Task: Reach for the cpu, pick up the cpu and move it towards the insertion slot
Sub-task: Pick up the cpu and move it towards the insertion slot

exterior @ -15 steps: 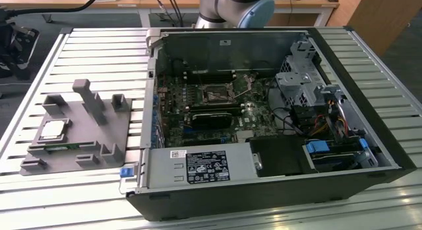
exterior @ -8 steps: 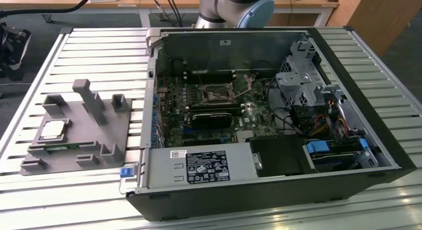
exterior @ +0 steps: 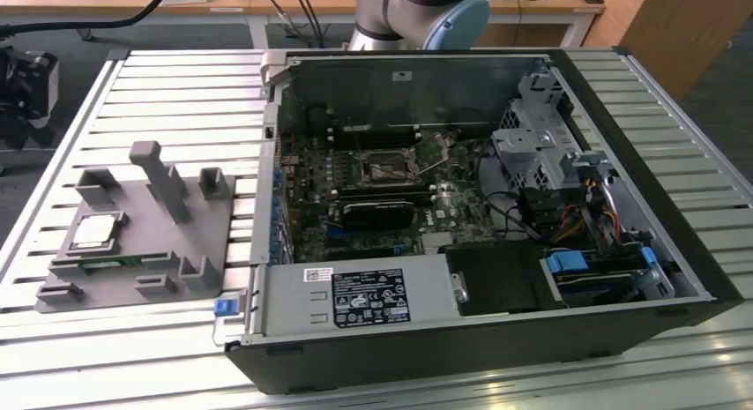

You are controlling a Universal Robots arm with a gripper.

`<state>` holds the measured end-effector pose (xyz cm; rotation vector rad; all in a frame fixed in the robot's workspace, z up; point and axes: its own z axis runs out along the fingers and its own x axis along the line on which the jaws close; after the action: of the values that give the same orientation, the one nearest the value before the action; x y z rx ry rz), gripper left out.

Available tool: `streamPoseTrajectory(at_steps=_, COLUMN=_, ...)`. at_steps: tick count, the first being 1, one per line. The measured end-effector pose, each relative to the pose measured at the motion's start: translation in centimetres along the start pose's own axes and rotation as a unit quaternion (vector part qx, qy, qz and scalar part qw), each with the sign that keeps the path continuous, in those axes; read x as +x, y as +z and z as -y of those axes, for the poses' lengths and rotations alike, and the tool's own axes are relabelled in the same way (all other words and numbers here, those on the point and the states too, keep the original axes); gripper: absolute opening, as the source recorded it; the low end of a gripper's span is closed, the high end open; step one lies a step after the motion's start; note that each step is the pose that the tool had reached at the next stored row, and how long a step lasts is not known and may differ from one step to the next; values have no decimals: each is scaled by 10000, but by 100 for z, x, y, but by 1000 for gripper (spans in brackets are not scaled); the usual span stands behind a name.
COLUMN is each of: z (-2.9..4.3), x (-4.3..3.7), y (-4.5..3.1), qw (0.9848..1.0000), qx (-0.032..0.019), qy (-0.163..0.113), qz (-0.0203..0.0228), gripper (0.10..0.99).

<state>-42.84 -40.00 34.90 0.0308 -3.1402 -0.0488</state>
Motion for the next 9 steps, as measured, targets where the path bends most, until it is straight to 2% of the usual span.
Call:
streamPoseTrajectory(at_steps=1, z=1, x=0, y=12, qw=10000, qx=2, qy=0, qz=0, gripper=353)
streamPoseTrajectory(at_steps=2, z=1, x=1, y=24, qw=10000, qx=4, qy=0, qz=0, gripper=353)
streamPoseTrajectory(at_steps=4, z=2, x=2, y=50, qw=10000, qx=6, qy=0, qz=0, gripper=467)
streamPoseTrajectory(at_steps=5, z=3, x=2, y=64, qw=10000, qx=7, qy=0, qz=0, gripper=467)
streamPoseTrajectory(at_steps=7, z=4, x=3, y=87, qw=10000, qx=12, qy=-1, qz=0, gripper=588)
streamPoseTrajectory(at_steps=9, z=4, x=4, y=108, qw=10000, qx=21, qy=0, qz=-1, gripper=588)
